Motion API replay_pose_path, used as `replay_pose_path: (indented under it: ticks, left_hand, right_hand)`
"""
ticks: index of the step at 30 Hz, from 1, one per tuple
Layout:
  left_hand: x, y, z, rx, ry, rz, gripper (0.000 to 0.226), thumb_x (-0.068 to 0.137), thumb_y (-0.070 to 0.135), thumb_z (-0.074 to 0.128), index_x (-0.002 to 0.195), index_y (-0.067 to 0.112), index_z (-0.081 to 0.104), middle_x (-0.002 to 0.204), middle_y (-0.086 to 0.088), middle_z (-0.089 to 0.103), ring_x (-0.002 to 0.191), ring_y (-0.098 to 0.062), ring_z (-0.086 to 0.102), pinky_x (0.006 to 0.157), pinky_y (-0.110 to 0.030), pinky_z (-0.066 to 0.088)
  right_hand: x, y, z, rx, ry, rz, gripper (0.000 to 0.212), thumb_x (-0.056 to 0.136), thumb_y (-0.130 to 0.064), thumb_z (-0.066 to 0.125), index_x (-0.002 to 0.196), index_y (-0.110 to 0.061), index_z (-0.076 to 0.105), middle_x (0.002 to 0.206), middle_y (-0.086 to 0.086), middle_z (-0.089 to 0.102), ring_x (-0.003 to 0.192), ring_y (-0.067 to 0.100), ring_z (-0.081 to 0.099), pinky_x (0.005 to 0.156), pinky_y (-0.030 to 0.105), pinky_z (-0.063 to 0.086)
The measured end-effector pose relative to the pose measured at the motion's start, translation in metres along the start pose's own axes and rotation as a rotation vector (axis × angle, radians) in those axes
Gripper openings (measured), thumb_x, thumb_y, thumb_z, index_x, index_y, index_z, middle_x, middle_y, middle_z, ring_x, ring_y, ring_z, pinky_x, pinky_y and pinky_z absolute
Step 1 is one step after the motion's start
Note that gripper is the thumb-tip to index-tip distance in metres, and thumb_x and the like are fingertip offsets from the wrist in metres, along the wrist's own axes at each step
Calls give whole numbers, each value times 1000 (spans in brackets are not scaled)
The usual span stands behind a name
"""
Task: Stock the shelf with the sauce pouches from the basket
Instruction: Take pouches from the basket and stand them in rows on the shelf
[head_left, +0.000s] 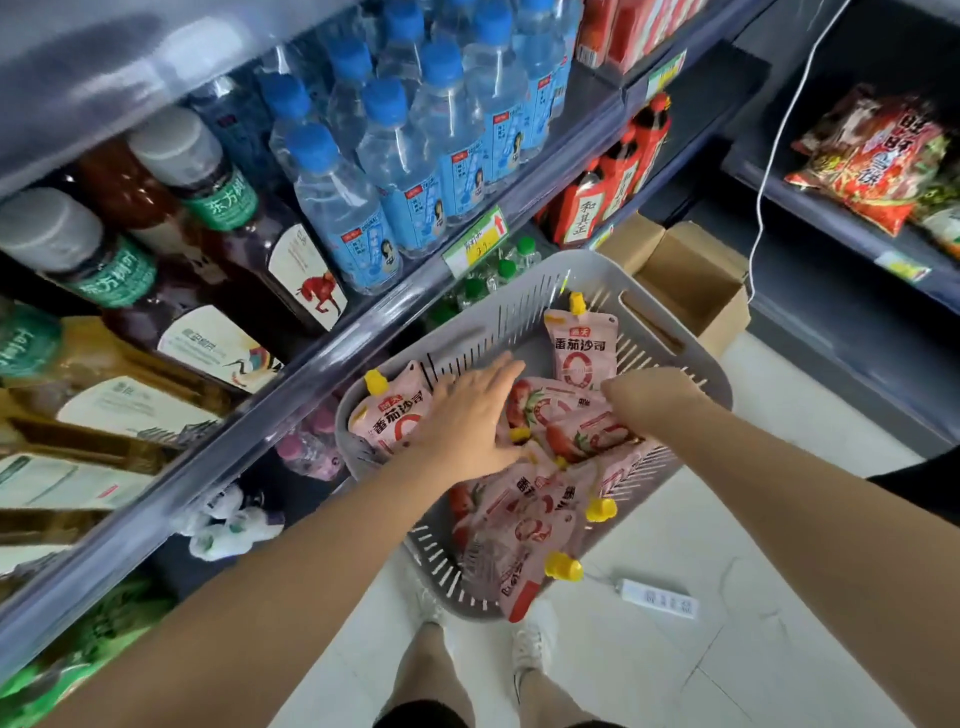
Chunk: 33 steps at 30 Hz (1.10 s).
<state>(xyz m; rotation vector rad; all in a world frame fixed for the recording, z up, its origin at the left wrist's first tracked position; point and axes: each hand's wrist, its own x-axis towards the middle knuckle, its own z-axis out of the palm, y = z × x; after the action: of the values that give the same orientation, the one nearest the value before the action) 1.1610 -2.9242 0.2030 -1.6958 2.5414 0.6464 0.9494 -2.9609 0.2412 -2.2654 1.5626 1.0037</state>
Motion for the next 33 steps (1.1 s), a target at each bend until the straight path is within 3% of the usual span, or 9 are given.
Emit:
replay_pose_path:
  ticks: [5,8,11,15,18,20,24,27,33]
  left_hand:
    - [25,25,9,-314,-122,-39,102,66,44,83,148,21,26,138,-5,50,126,-26,47,106,-43,35]
    - [32,36,6,-489,-178,-130,64,76,23,80,131,11,50,127,-9,58,106,-25,59,81,-29,46]
    - [34,29,6,-487,-168,-165,33,83,5,68,115,1,59,93,-7,64,69,-15,54,53,-19,33]
    - [35,4,6,-626,-112,-306,34,72,15,82,102,6,68,91,1,69,83,-16,65,72,-28,51]
    - [29,-13,-1,-741,-81,-371,41,66,12,85,104,8,70,102,-4,72,94,-18,67,84,-33,52]
    - [23,-22,-8,-806,-58,-416,42,66,8,84,105,9,70,105,-6,72,97,-19,66,87,-37,52]
    - [10,-37,-18,-859,-26,-508,37,67,13,85,101,16,71,98,1,73,92,-14,66,78,-28,52]
    - [1,-45,-20,-934,-34,-531,36,65,13,87,97,21,71,95,4,74,93,-14,68,88,-38,54]
    - [-15,-48,-19,-929,-49,-543,46,58,24,89,100,27,71,95,10,74,94,-12,69,90,-43,54]
  right_hand:
    - [1,-19,-36,-152,73,-224,33,98,-13,44,130,-13,51,114,9,65,101,29,64,72,34,49]
    - [3,-28,-54,-138,103,-307,33,99,-16,45,130,-19,54,113,4,65,101,26,64,71,32,47]
    - [0,-19,-58,110,124,-301,30,98,-40,45,116,-23,62,107,0,64,104,24,62,75,30,46]
    - [-8,3,-39,518,277,-53,62,87,-69,36,131,-26,49,125,1,59,108,23,60,84,39,53]
    - [-11,9,-22,357,218,179,63,91,-66,29,121,-17,54,114,6,63,101,26,62,71,33,51]
    - [-11,8,-14,235,11,199,41,92,-44,43,116,-14,59,110,5,64,103,27,61,72,33,47]
    - [-9,3,-2,85,-431,64,38,84,-30,53,118,-14,60,92,-2,57,97,22,55,83,32,47]
    - [-8,0,6,13,-300,26,30,87,-20,58,116,-12,61,94,-1,56,99,23,57,75,32,44]
    - [10,3,20,-119,197,-19,30,89,-14,58,118,-19,61,117,3,60,117,26,53,98,38,40]
